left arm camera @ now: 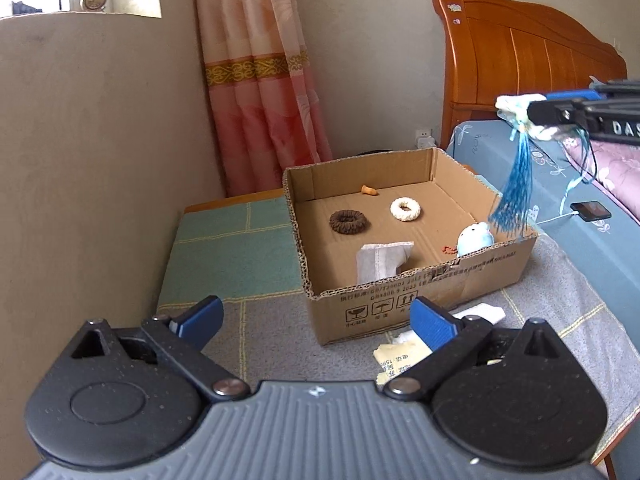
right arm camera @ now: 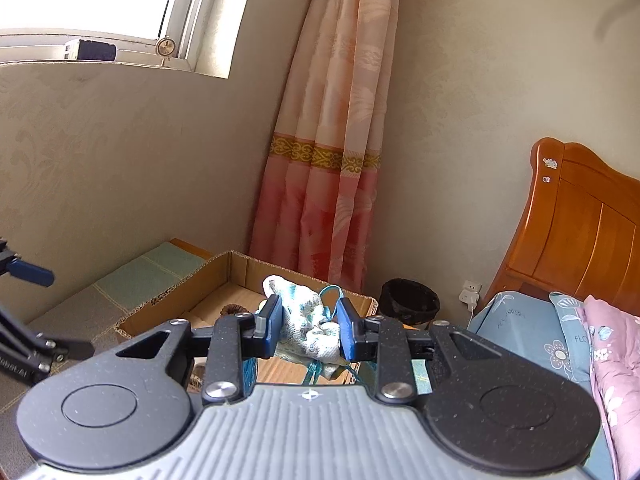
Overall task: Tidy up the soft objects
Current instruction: 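Open the left gripper over the box while the right gripper releases the sachet inside, then move the left tool to the yellow cloth while the right tool approaches the second grey pouch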
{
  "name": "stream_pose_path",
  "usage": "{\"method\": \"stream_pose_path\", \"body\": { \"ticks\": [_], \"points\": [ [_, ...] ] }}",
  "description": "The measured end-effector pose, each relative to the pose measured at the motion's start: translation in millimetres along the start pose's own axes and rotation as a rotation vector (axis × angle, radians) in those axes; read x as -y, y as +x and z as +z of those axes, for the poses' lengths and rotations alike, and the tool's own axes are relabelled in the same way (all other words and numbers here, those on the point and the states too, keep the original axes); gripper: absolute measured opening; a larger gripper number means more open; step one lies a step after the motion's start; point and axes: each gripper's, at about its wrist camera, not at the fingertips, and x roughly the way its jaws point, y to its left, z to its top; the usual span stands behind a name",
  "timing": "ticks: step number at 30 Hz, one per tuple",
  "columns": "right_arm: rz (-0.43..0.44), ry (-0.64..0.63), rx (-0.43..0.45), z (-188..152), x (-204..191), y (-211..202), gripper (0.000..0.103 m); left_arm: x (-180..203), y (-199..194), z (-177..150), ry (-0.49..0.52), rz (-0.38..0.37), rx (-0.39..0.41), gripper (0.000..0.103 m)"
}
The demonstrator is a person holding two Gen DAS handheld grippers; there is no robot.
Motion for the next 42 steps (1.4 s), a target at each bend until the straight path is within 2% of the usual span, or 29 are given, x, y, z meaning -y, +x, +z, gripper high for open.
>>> {"method": "stream_pose_path", "body": {
  "ticks": [3, 8, 9, 10, 12, 14, 15, 22, 30, 42],
  "points": [
    [0.006, -0.007, 0.008, 13.2, -3.1, 10.5, 0.034, 1.7, -4.1, -7.9, 0.005, 0.015, 0.002, 0.1],
    [0.014, -0.023, -0.009, 31.1, -14.5, 38.3, 0.035, -0.9, -4.7, -15.4, -0.007, -0.002, -0.005, 0.1],
    [0.012, -0.029, -0.017, 32.8, -17.2, 45.4, 0.037, -1.7, -5.9, -17.5, -0.009, -0.006, -0.003, 0.1],
    [0.006, -0.028, -0.028, 33.4, -19.4, 52.5, 0.042, -2.8, -6.9, -18.8, -0.011, -0.009, -0.002, 0.1],
    [0.023, -0.006, -0.067, 30.8, -21.9, 67.3, 0.08, -5.3, -7.7, -20.2, -0.014, -0.004, -0.007, 0.1],
    [0.021, 0.018, -0.093, 23.9, -24.4, 77.6, 0.095, -8.0, -8.5, -22.6, -0.014, 0.003, -0.009, 0.1],
    [0.014, 0.027, -0.104, 19.8, -26.2, 80.3, 0.099, -9.6, -8.5, -23.6, -0.015, 0.005, -0.013, 0.1],
    [0.006, 0.049, -0.194, -5.3, -35.5, 80.3, 0.102, -14.8, -4.9, -28.1, -0.033, 0.013, -0.035, 0.1],
    [-0.001, 0.091, -0.23, -27.2, -32.7, 65.9, 0.103, -8.4, -3.0, -28.4, -0.024, 0.004, -0.055, 0.1],
    [-0.047, 0.118, -0.321, -86.9, -42.4, 50.7, 0.103, 6.7, 1.0, -36.5, 0.005, -0.016, -0.097, 0.1]
  ]
}}
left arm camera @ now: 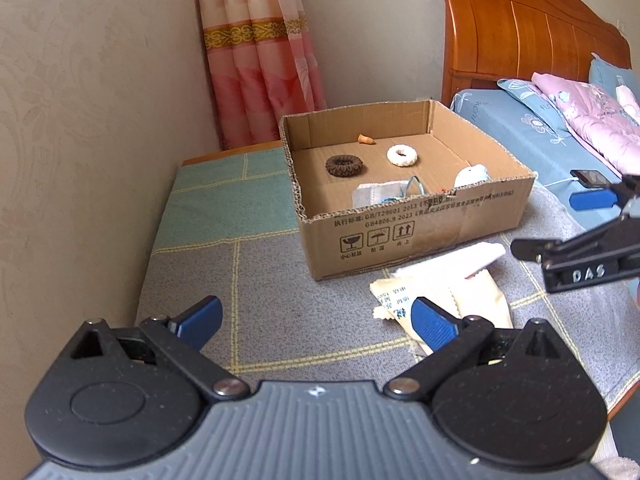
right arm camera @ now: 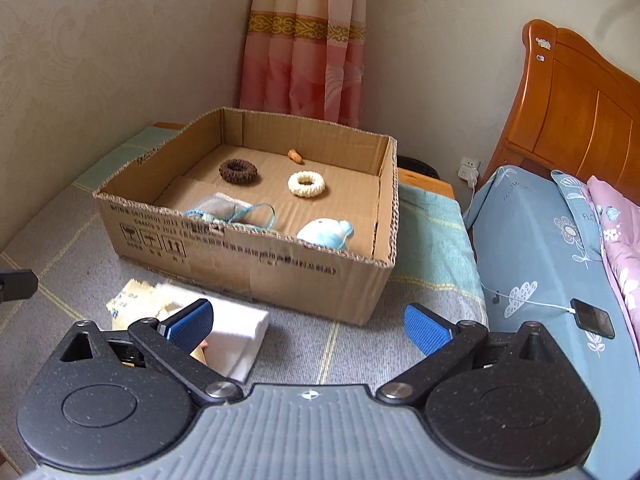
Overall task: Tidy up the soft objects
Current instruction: 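Move the left tool to the yellow cloth while the right tool approaches the second grey pouch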
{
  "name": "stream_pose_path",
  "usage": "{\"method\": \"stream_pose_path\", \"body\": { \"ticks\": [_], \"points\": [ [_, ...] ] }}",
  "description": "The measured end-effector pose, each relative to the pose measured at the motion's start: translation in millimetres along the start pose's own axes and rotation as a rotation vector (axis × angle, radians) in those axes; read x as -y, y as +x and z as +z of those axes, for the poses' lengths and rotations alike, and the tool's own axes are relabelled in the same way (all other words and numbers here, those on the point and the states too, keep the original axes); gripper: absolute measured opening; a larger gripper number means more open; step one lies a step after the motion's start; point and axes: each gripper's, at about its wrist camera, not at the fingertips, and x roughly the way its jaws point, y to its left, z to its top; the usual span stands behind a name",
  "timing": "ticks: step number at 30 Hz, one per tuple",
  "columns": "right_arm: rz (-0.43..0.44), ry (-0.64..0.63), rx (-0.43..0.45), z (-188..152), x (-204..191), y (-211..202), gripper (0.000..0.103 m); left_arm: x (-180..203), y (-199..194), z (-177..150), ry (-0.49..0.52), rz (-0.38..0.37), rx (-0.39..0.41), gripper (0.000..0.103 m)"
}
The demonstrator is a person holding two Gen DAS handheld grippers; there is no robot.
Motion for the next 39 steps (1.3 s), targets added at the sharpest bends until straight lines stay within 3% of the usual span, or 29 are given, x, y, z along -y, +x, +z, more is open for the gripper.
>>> {"method": "stream_pose_path", "body": {
  "ticks": [9, 39],
  "points": [
    [-0.019, 0.024, -0.101, -38.4, 0.3, 21.2, 0.103, 8.3, 2.4, -1.9, 0.018, -0.007, -0.018, 0.1],
    [0.241, -0.153, -0.145, -52.0, -80.4, 15.8, 0.103, 5.2, 11.4, -7.6, 0.008, -0.019, -0.049, 0.1]
  ]
}}
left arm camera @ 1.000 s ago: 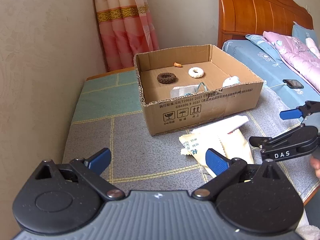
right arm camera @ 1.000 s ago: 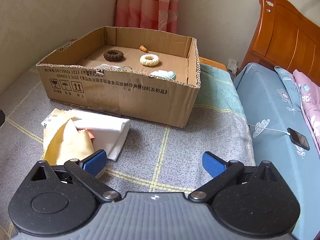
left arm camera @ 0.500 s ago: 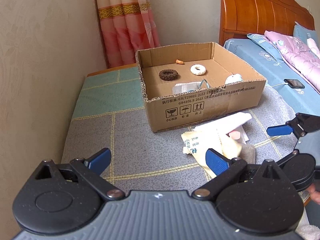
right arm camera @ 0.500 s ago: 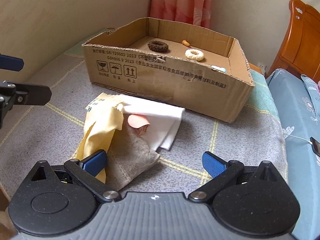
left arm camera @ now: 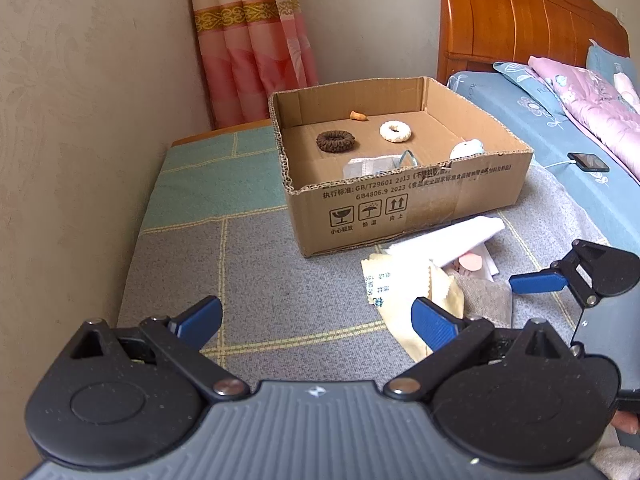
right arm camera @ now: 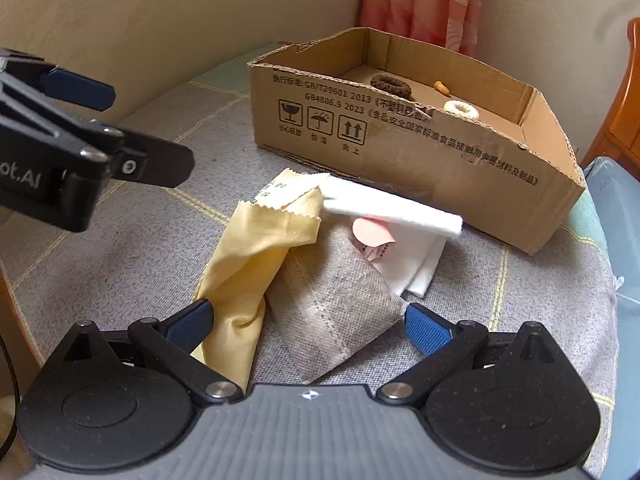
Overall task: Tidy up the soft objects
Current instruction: 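Move the left tool to the yellow cloth while the right tool approaches the second grey pouch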
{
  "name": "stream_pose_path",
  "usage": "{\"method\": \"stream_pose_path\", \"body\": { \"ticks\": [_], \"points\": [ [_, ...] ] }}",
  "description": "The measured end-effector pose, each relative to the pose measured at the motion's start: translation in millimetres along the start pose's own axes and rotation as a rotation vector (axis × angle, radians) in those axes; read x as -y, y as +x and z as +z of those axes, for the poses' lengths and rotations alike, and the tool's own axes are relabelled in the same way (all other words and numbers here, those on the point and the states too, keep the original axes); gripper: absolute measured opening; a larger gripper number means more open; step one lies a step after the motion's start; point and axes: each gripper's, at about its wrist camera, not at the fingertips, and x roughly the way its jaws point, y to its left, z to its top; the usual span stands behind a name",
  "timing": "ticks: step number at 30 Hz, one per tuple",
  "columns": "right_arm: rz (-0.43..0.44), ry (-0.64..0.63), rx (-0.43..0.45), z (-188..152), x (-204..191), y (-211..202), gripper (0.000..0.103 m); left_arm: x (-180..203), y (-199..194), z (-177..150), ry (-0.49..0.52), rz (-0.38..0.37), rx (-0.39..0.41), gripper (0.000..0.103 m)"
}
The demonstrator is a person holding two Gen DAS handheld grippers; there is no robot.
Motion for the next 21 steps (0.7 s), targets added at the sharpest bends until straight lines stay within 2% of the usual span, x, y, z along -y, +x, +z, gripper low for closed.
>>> {"method": "stream_pose_path", "body": {
  "ticks": [3, 8, 13, 17, 21],
  "points": [
    [-0.023, -0.039, 0.01, -3.0, -4.3, -2.6, 0.103, 3.2, 2.7, -0.3, 0.006, -0.014, -0.008, 0.1],
    [-0.046, -0.015, 0.013, -11.4, 10.6, -7.9, 0.103, 13.2, 7.7, -0.8, 0.021, -0.097, -0.019, 0.1],
    [-0.029, 0.017, 0.019, -22.1, 29.1, -12.9, 0.103, 27.4, 19.2, -3.1, 0.054, -0.158, -0.045, 0.1],
    [-0.015, 0.024, 0.026, -29.4, 35.5, -14.9, 0.103, 33.2, 34.5, -6.0, 0.056, -0.179, -0.08, 0.1],
    [0.003, 0.045, 0.031, -34.1, 40.5, -14.6, 0.103, 33.9, 49.7, -9.3, 0.058, -0.17, -0.114, 0.1]
  ]
}}
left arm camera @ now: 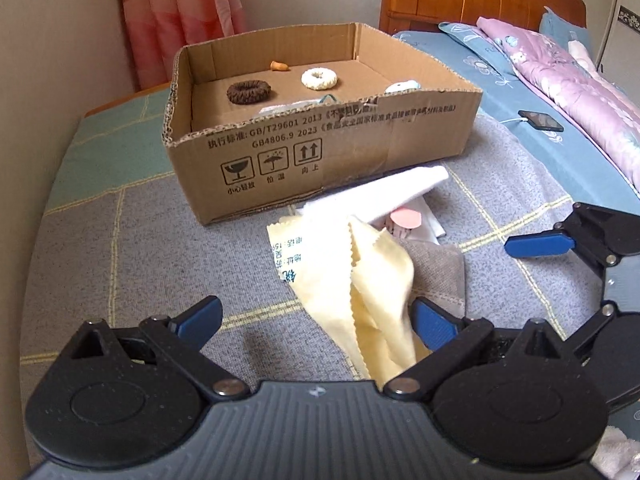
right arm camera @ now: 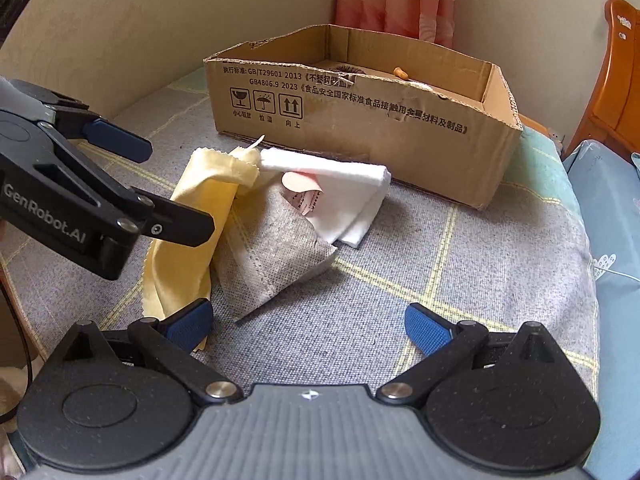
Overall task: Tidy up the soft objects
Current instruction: 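Move the left tool to the yellow cloth while the right tool approaches the second grey pouch, then close the left gripper on the yellow cloth while the right gripper grasps the grey pouch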
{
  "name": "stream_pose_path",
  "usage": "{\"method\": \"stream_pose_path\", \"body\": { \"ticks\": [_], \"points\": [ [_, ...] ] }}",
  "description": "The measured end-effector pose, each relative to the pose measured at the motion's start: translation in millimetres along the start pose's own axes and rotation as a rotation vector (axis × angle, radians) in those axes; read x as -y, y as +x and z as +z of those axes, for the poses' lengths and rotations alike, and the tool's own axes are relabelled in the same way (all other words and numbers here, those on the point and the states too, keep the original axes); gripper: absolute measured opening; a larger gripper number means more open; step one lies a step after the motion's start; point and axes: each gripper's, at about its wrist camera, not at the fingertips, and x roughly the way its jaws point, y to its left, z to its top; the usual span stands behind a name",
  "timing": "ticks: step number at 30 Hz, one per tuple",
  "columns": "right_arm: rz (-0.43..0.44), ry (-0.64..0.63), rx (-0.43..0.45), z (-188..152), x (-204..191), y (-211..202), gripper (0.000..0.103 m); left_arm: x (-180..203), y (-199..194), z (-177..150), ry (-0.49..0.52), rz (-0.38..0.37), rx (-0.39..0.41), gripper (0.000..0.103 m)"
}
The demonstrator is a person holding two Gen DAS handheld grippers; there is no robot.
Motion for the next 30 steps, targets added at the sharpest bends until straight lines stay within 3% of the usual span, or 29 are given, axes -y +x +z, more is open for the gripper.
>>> {"method": "stream_pose_path", "body": {
  "ticks": [9, 14, 16, 18, 20, 23, 26, 30],
  "points": [
    [0.003, -0.001, 0.027, -5.0, 3.1, -0.5, 0.103, -15.6, 9.2, -7.2, -0.021, 0.02, -0.02, 0.098],
    [0.005, -0.003, 0.04, -5.4, 3.4, 0.4, 0.103, -12.1, 4.3, -8.6, -0.027, -0.04, 0.01, 0.075],
    [0.004, -0.003, 0.043, -5.3, 2.8, 0.8, 0.103, -9.5, 1.5, -7.5, -0.025, -0.073, 0.021, 0.06],
    [0.004, -0.003, 0.045, -6.1, 2.8, -0.2, 0.103, -7.3, 0.5, -6.0, -0.031, -0.117, 0.024, 0.035],
    [0.004, -0.003, 0.048, -6.6, 2.9, -0.7, 0.103, -5.7, -0.4, -5.3, -0.037, -0.127, 0.022, 0.028],
    [0.001, -0.001, 0.05, -7.1, 2.5, -1.0, 0.103, -4.7, -5.4, -5.5, -0.023, -0.059, 0.031, 0.018],
    [-0.004, 0.001, 0.046, -6.7, 1.8, -1.0, 0.103, -15.4, -13.1, -6.7, -0.022, 0.019, 0.038, 0.017],
    [0.001, -0.01, 0.041, -4.6, -0.4, -0.2, 0.103, -33.8, -20.5, -12.8, -0.05, 0.064, 0.034, 0.017]
  ]
}}
